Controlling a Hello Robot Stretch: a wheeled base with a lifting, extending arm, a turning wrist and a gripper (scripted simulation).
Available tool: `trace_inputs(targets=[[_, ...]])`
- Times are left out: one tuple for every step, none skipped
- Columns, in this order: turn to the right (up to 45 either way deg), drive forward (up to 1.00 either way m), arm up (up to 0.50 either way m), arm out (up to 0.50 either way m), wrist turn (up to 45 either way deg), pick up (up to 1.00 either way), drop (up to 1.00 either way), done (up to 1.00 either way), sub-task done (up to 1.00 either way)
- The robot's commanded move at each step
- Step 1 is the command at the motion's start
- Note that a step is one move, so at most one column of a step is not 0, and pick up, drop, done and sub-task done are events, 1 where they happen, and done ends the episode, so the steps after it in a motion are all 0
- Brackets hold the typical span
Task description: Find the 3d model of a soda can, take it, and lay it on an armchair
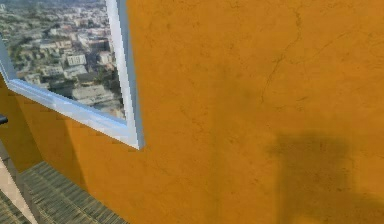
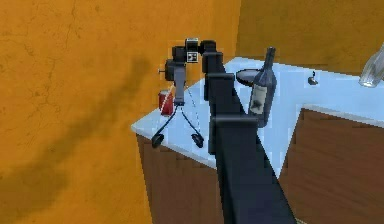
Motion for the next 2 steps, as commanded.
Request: trace_inputs(targets=[[0.0,0.0,0.0,0.0,45.0,0.0,0.0,0.0,0.0],[0.0,0.0,0.0,0.0,45.0,0.0,0.0,0.0,0.0]])
